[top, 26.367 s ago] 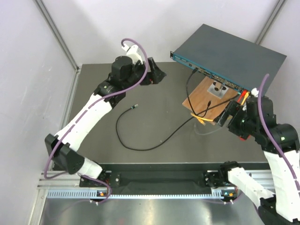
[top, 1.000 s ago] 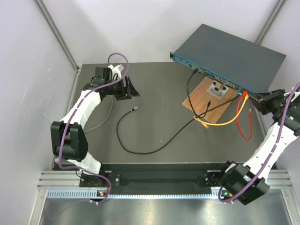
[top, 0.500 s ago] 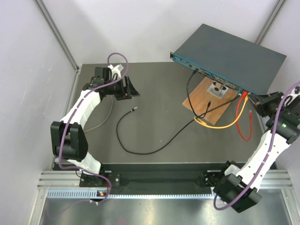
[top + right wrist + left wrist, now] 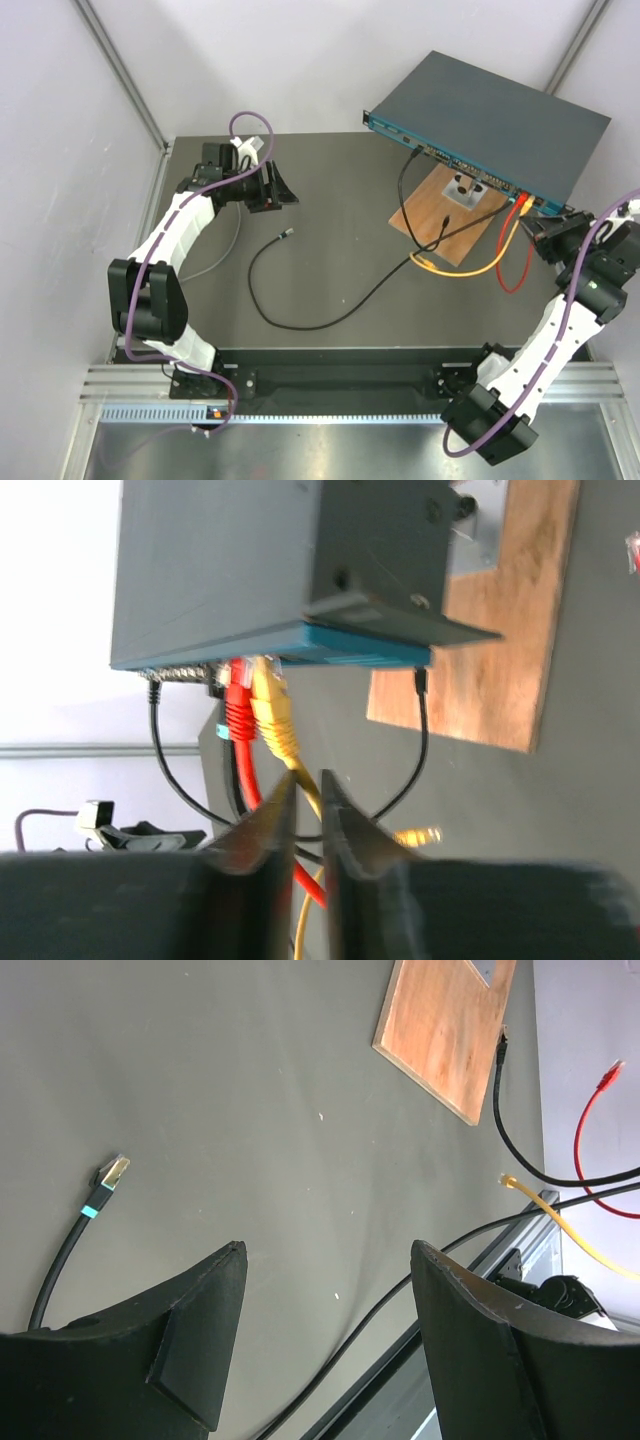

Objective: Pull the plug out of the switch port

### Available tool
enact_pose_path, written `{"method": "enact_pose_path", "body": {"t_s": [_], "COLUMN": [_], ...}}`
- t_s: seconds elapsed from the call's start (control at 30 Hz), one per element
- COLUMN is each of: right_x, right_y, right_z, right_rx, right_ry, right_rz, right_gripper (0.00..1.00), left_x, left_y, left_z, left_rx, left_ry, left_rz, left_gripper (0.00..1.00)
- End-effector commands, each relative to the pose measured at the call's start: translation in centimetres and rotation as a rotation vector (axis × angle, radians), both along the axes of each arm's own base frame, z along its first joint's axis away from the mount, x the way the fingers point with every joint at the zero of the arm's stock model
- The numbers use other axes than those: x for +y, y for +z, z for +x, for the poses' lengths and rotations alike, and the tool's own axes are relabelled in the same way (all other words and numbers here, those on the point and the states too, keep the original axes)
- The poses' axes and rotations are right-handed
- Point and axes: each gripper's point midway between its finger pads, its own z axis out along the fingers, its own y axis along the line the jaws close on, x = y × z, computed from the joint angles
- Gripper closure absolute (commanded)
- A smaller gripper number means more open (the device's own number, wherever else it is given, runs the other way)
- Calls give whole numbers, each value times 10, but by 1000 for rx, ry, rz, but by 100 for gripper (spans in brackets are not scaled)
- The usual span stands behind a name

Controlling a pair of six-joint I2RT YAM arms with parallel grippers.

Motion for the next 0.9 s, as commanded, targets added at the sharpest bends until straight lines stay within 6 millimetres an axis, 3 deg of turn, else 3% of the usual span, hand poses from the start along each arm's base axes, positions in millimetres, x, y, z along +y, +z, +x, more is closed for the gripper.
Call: {"method": "enact_pose_path", "body": {"t_s": [0.0,0.2,0.33,0.53,0.6,0.77,0.87], "right_x": [-2,-13,-16,-14,-7,10,17], "right_y": [-13,16,24,10,7,-4,-7], "right_z": [-7,0,5,10,8,2,-6], "right_rx": [88,36,5,11,28,77,113], "right_ry": [-37,-61,-50,-17,6,65,83], "right_rz": [70,49,42,66,70,87,91], "right_gripper": [83,64,62,69,75,77,90], "left_x": [-1,-1,-2,-1,-2,-2,-2], "left_y": [17,15,13,11,10,9,9], "left_z": [5,7,9,10,10,11,11], "left_rx": [-74,-68,-64,-57,-55,-49,-48], "left_ry": [-14,-16,-16,-18,-17,-18,-18], "left_rz": [-23,-20,-20,-19,-20,-23,-25], "left_gripper": [29,29,29,29,29,29,29]}}
